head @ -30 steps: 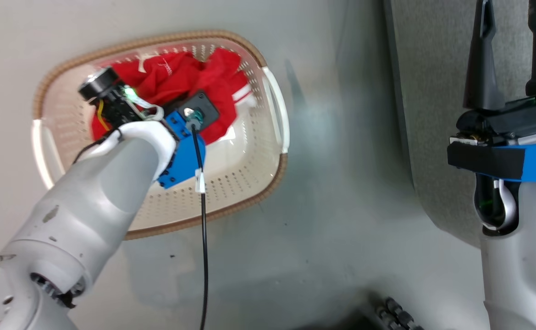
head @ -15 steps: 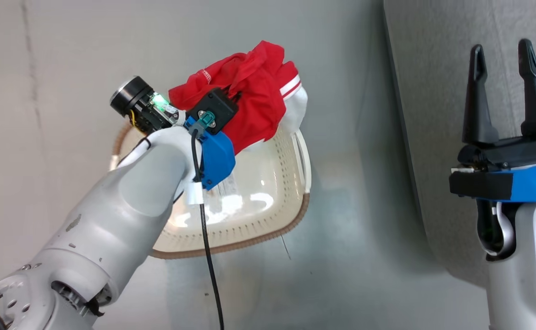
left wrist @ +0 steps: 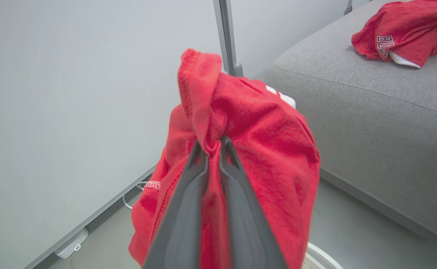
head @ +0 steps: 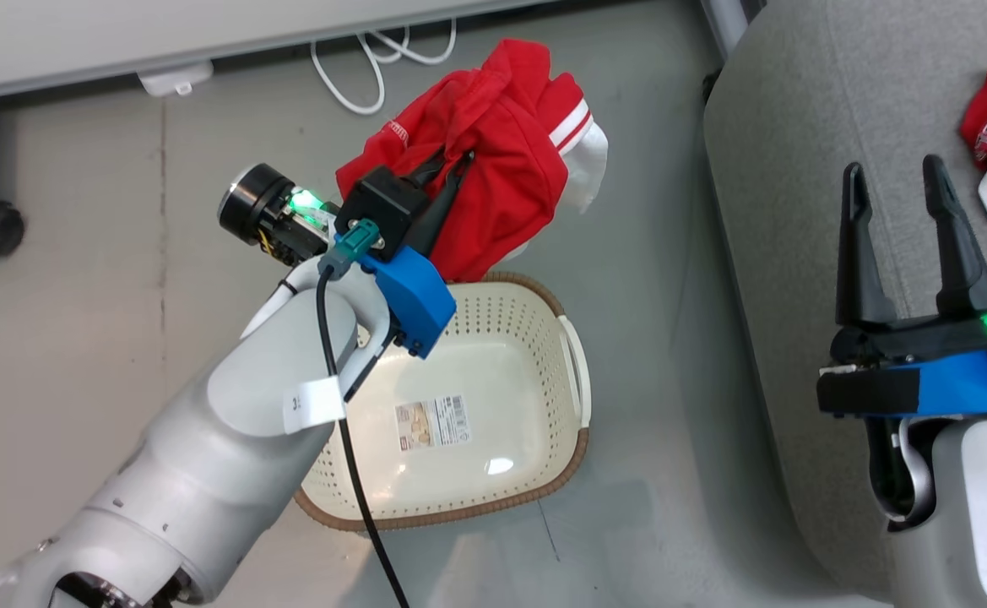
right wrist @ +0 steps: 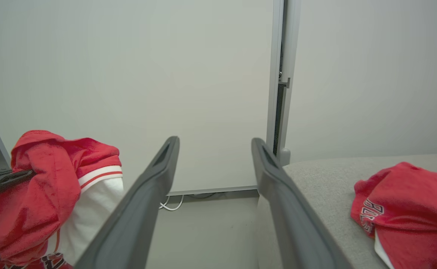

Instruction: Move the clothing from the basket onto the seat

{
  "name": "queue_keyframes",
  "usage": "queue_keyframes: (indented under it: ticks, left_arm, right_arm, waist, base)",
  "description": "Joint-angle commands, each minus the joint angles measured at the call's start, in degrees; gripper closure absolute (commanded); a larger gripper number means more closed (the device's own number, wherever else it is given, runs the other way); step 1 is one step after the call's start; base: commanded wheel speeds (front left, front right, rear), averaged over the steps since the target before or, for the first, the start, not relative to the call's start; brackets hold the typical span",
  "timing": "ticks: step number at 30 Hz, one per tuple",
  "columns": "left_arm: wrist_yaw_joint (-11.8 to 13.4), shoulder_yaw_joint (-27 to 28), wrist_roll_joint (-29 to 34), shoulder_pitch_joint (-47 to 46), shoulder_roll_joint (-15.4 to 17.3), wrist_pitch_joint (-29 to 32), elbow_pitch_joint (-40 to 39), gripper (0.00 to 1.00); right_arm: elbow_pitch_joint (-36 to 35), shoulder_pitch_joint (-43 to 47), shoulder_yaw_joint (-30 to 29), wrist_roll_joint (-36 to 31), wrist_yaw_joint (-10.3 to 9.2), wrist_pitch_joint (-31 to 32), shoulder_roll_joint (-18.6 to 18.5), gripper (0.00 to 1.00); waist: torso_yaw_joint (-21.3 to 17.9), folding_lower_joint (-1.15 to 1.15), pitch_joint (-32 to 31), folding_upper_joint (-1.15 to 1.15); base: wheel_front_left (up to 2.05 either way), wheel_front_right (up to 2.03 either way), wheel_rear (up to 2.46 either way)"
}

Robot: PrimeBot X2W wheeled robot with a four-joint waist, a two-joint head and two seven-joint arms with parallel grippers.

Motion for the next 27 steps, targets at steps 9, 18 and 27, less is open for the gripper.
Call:
queue_keyframes:
  ticks: [9, 18, 27]
  left_arm:
    - [1.17, 6.20, 2.38, 7.20, -0.25, -0.30, -7.27, 1.00]
    - [0.82, 9.98, 4.42, 12.72, -0.70, -0.30, -10.70, 1.00]
    - [-0.09, 11.58, 5.93, 14.84, -1.09, -0.31, -11.19, 1.00]
  right_arm:
    - [1.51, 5.30, 0.12, 0.71, 0.01, -0.04, 0.42, 0.00]
    - [2.90, 9.27, 0.39, 0.83, 0.01, -0.04, 0.58, 0.00]
    - [3.44, 11.09, 2.18, 1.20, 0.01, -0.04, 0.80, 0.00]
  waist:
    - [-0.06, 0.01, -7.52, 0.00]
    - [0.10, 0.01, -12.49, 0.00]
    - [0.67, 0.01, -14.34, 0.00]
  base:
    - [0.00, 0.00, 0.00]
    - [0.00, 0.00, 0.00]
    - [0.00, 0.00, 0.00]
